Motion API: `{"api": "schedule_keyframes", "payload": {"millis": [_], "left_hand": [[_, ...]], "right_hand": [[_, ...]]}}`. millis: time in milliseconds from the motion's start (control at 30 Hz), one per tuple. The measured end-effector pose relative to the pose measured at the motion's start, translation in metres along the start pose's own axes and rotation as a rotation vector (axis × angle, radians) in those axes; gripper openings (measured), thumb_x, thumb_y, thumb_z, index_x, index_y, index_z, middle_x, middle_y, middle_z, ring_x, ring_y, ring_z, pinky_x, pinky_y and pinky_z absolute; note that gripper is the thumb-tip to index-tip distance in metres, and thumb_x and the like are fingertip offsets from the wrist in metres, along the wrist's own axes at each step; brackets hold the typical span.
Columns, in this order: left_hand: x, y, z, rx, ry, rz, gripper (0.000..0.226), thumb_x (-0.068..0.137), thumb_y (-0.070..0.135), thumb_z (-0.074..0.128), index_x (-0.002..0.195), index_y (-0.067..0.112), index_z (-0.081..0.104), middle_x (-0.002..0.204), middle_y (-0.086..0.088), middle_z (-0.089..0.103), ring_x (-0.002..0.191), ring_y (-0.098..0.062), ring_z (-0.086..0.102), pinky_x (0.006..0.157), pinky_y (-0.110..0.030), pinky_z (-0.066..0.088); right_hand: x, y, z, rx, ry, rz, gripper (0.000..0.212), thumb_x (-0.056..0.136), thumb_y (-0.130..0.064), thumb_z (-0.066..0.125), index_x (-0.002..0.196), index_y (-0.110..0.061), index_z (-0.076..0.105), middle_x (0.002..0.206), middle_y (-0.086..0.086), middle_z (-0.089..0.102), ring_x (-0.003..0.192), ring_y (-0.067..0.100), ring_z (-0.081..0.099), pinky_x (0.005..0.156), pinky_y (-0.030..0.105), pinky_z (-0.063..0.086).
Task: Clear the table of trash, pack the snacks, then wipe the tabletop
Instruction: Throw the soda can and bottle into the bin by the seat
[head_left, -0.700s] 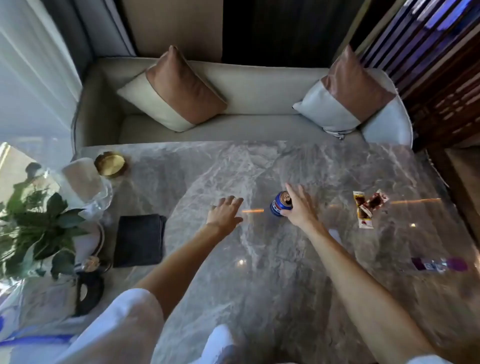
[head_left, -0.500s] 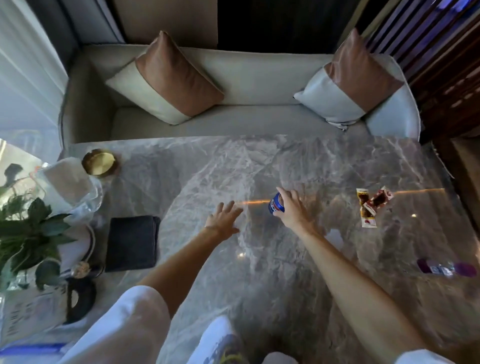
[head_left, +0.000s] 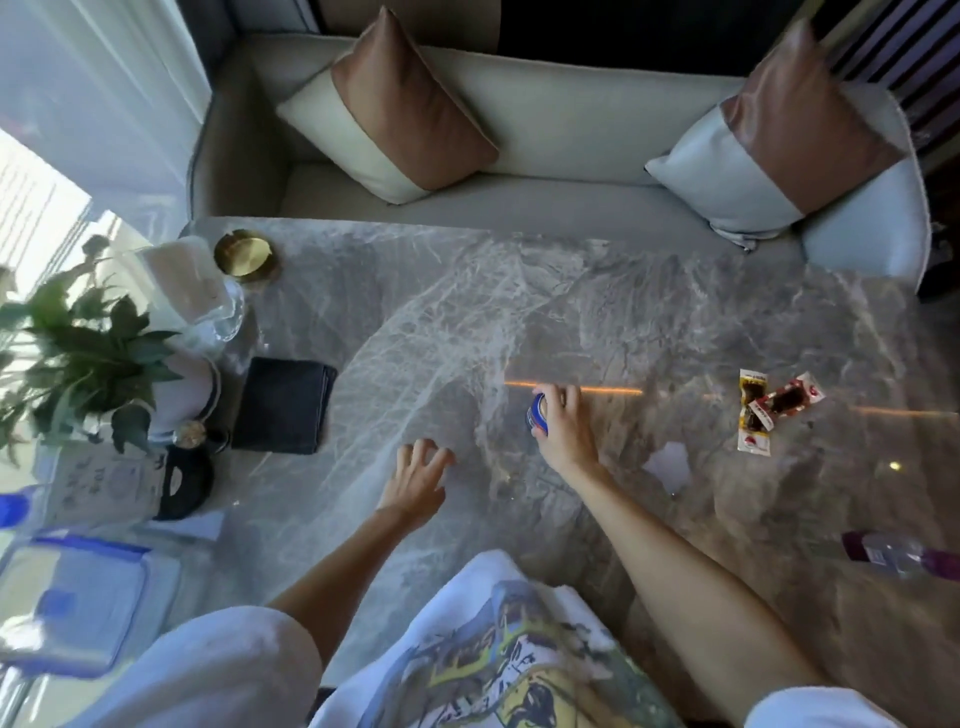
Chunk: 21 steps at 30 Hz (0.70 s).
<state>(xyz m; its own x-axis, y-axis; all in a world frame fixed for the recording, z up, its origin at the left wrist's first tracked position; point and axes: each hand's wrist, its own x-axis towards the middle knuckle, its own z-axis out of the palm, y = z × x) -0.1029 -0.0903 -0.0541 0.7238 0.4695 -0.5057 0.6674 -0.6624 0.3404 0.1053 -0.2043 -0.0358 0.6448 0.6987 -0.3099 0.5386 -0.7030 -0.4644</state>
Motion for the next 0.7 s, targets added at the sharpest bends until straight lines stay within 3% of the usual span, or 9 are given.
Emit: {"api": "schedule_keyframes", "payload": {"millis": [100, 167, 233, 300, 367, 433, 533, 700], "left_hand": [[-0.044, 0.005, 0.017, -0.282, 0.085, -0.251, 0.036, 0.086, 0.013, 0.060, 0.122, 0.018, 0.054, 0.131, -0.011, 0.040, 0.123, -0.032, 0.036, 0.102, -0.035, 0.035], [-0.074, 0.008, 0.029, -0.477, 0.216, -0.437, 0.036, 0.084, 0.013, 0.064, 0.119, 0.013, 0.057, 0.126, -0.016, 0.045, 0.122, -0.035, 0.041, 0.104, -0.037, 0.032], [-0.103, 0.011, 0.038, -0.696, 0.354, -0.632, 0.036, 0.084, 0.011, 0.067, 0.119, 0.012, 0.058, 0.125, -0.020, 0.047, 0.118, -0.037, 0.047, 0.101, -0.045, 0.042], [-0.133, 0.014, 0.043, -1.050, 0.483, -0.762, 0.037, 0.087, 0.009, 0.066, 0.122, 0.010, 0.054, 0.126, -0.018, 0.043, 0.109, -0.034, 0.053, 0.077, -0.047, 0.057], [-0.166, 0.018, 0.050, -1.411, 0.622, -0.792, 0.037, 0.091, 0.005, 0.063, 0.124, 0.010, 0.050, 0.120, -0.011, 0.041, 0.101, -0.025, 0.053, 0.060, -0.038, 0.060], [-0.198, 0.020, 0.058, -1.648, 0.732, -0.786, 0.034, 0.091, 0.004, 0.061, 0.122, 0.014, 0.049, 0.107, -0.004, 0.045, 0.102, -0.023, 0.051, 0.063, -0.039, 0.062], [-0.236, 0.024, 0.076, -1.843, 0.818, -0.827, 0.032, 0.092, 0.006, 0.060, 0.120, 0.017, 0.049, 0.110, -0.006, 0.048, 0.111, -0.029, 0.049, 0.082, -0.053, 0.057], [-0.280, 0.039, 0.106, -2.005, 0.891, -0.838, 0.023, 0.091, 0.006, 0.061, 0.107, 0.020, 0.052, 0.117, -0.011, 0.050, 0.109, -0.031, 0.052, 0.073, -0.048, 0.059]], "right_hand": [[-0.041, 0.001, 0.010, -0.014, -0.047, -0.130, 0.052, 0.076, -0.004, 0.073, 0.123, -0.016, 0.053, 0.126, 0.010, 0.045, 0.111, 0.033, 0.052, 0.096, 0.038, 0.044], [-0.067, 0.002, 0.017, 0.104, -0.101, -0.151, 0.053, 0.075, -0.004, 0.074, 0.123, -0.014, 0.054, 0.124, 0.010, 0.047, 0.111, 0.030, 0.051, 0.096, 0.035, 0.043], [-0.089, 0.006, 0.024, 0.479, -0.194, -0.004, 0.056, 0.074, -0.002, 0.076, 0.124, -0.010, 0.052, 0.121, 0.014, 0.049, 0.108, 0.029, 0.054, 0.095, 0.039, 0.048], [-0.111, 0.012, 0.026, 0.898, -0.286, 0.244, 0.058, 0.077, 0.002, 0.075, 0.126, -0.009, 0.046, 0.119, 0.014, 0.051, 0.102, 0.029, 0.059, 0.083, 0.045, 0.057], [-0.132, 0.023, 0.029, 1.153, -0.381, 0.389, 0.058, 0.081, 0.002, 0.073, 0.127, -0.011, 0.040, 0.120, 0.011, 0.051, 0.103, 0.028, 0.060, 0.075, 0.039, 0.060], [-0.147, 0.034, 0.030, 1.292, -0.453, 0.419, 0.055, 0.082, 0.001, 0.072, 0.124, -0.013, 0.040, 0.122, 0.010, 0.052, 0.105, 0.028, 0.062, 0.076, 0.039, 0.061], [-0.168, 0.041, 0.027, 1.390, -0.575, 0.436, 0.054, 0.079, -0.002, 0.075, 0.119, -0.017, 0.043, 0.127, 0.013, 0.055, 0.112, 0.034, 0.063, 0.084, 0.046, 0.059], [-0.195, 0.034, 0.023, 1.428, -0.730, 0.460, 0.071, 0.066, -0.007, 0.084, 0.125, -0.020, 0.047, 0.132, 0.016, 0.055, 0.106, 0.034, 0.067, 0.086, 0.050, 0.058]]}}
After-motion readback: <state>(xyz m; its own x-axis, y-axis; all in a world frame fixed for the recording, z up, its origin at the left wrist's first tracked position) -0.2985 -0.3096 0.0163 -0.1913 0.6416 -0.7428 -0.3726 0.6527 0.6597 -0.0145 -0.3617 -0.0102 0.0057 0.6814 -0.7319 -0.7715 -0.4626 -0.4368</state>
